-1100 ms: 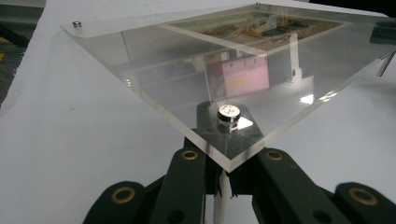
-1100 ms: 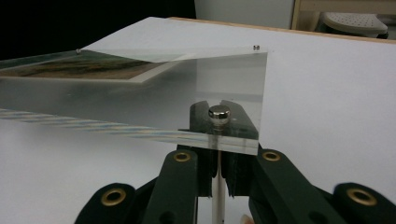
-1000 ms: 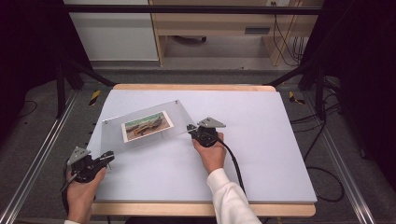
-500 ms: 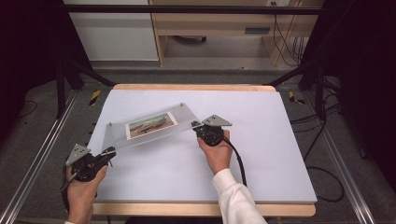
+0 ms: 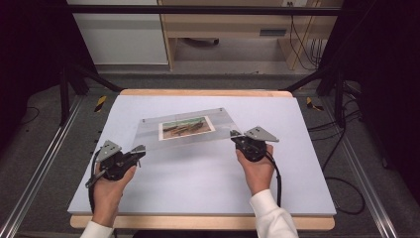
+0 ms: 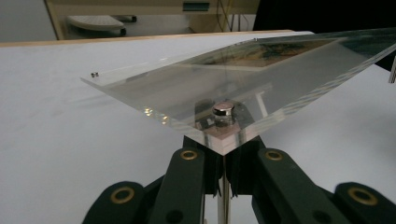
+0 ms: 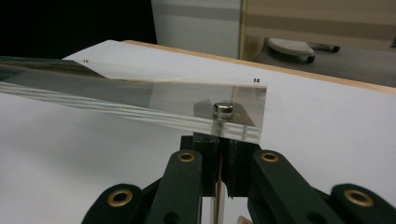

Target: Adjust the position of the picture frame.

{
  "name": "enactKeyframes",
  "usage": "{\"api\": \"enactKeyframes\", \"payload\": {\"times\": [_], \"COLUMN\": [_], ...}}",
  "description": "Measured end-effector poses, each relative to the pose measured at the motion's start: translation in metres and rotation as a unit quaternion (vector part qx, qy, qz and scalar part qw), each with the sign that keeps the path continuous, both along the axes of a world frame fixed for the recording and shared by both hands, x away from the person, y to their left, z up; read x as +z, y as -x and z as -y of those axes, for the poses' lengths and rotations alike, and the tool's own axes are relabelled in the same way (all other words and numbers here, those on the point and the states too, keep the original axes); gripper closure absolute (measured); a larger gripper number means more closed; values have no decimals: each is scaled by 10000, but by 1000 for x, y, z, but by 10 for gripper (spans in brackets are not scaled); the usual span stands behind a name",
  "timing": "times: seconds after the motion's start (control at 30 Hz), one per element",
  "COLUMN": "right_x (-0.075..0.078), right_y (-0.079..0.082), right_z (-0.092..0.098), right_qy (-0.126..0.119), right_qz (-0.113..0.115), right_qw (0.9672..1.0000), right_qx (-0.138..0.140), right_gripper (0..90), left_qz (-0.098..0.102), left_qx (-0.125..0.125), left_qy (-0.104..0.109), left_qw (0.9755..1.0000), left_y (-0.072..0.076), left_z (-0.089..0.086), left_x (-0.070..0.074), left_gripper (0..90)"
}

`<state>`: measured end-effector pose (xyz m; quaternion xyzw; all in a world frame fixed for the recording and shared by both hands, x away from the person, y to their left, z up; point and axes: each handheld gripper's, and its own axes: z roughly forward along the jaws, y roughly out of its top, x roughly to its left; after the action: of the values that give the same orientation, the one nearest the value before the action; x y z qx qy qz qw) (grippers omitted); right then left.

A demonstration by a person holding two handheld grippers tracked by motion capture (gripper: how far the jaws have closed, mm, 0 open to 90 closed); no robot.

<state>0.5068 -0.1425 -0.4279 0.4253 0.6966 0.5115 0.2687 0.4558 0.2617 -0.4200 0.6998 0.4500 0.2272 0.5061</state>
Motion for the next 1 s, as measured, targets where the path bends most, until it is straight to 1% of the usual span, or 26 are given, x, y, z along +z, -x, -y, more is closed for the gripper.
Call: {"api": "enactKeyframes", "payload": {"times": [0.1, 0.23, 0.37, 0.53, 0.7, 0.83, 1.0], "right_x": [2, 2, 0, -5, -7, -10, -13], "right_y": [10, 23, 35, 46, 53, 56, 57], "right_z": [17, 37, 54, 70, 79, 82, 82], "right_qy": [-8, -68, -106, -143, -115, -137, -160], "right_qz": [53, 93, 112, 107, 119, 94, 59], "right_qw": [9998, 9993, 9984, 9973, 9963, 9959, 9953], "right_qx": [-172, -369, -549, -718, -845, -891, -949], "right_gripper": [853, 853, 853, 853, 853, 853, 853], "left_qz": [36, 63, 82, 77, 98, 96, 91], "left_qx": [-165, -338, -514, -670, -782, -833, -839], "left_qy": [-15, -52, -102, -144, -141, -161, -181], "left_qw": [9999, 9994, 9986, 9976, 9968, 9963, 9963], "left_y": [-6, -13, -18, -22, -26, -28, -30], "left_z": [16, 33, 50, 66, 74, 77, 77], "left_x": [2, 3, 3, 0, -2, -4, -7], "left_gripper": [837, 837, 837, 837, 837, 836, 835]}}
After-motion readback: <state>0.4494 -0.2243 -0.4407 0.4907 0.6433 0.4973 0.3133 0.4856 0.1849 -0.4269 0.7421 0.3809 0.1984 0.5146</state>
